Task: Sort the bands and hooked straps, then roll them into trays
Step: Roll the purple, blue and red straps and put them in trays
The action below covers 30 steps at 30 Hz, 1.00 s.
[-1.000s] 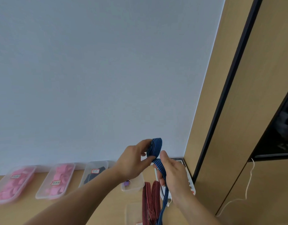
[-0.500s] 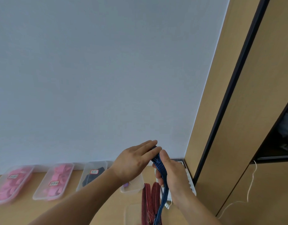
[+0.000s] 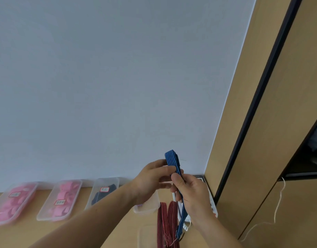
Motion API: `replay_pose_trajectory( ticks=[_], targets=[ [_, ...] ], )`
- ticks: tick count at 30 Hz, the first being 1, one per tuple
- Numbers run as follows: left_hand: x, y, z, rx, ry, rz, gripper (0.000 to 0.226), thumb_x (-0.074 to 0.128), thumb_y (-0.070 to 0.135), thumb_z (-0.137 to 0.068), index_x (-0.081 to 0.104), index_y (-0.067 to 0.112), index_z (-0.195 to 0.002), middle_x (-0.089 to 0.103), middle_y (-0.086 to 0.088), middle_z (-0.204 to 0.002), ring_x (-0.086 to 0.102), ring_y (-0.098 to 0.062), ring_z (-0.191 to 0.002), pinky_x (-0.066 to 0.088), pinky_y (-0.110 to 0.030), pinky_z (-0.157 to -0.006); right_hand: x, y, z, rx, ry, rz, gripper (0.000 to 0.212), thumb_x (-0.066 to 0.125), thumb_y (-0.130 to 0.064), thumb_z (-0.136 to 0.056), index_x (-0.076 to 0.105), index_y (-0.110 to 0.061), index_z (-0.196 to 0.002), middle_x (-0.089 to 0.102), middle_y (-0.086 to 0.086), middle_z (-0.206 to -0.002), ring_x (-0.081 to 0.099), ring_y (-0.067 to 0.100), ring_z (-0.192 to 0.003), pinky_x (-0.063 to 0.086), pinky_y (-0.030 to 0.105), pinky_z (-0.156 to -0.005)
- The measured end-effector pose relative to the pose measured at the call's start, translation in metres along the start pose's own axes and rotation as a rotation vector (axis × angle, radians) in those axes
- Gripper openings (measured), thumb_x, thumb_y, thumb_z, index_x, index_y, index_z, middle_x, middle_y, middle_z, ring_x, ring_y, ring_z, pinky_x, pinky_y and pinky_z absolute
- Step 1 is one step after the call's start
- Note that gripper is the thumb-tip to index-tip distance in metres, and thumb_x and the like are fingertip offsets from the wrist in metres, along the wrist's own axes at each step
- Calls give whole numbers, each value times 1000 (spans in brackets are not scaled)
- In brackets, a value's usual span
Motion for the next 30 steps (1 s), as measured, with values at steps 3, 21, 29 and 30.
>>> replay_pose_trajectory(
  ticks=[3, 21, 29, 30],
  targets=[
    [-1, -1, -1, 17, 93, 47, 51, 72, 28, -77, 56, 12, -123, 73, -14, -113, 67, -41, -103, 50, -49, -99, -2, 1, 0, 21, 3, 17, 47, 69, -58, -69, 71, -11, -68, 65, 8, -60, 49, 17, -44, 41, 29, -48],
    [-17, -19, -8, 730, 363, -1201, 41, 56, 34, -92, 52, 24, -132, 72, 10, -109, 64, -9, -85, 55, -24, -71, -1, -9, 0, 146, 33, -34, 75, 53, -71, -73, 72, 1, -76, 55, 6, -52, 45, 12, -43, 38, 21, -42],
    [-23, -20, -11, 1137, 425, -1521, 37, 53, 23, -91, 50, 14, -127, 72, -10, -115, 65, -22, -58, 54, -29, -47, -1, -8, 0, 174, 25, -52, 76, 54, -74, -69, 72, 0, -76, 55, 6, -54, 45, 13, -42, 37, 23, -43],
    [-24, -22, -12, 1100, 426, -1539, 39, 52, 24, -91, 49, 16, -129, 71, -11, -116, 65, -23, -56, 53, -29, -46, -1, -8, 1, 171, 20, -57, 74, 55, -72, -70, 72, 0, -77, 55, 6, -54, 44, 13, -42, 36, 23, -43]
  ],
)
Point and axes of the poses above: each hand's wrist, its own z-axis away from the middle knuckle, its own x-axis out of the palm, y = z × x, the point moved 1 cm from there along -z, towards the middle knuckle
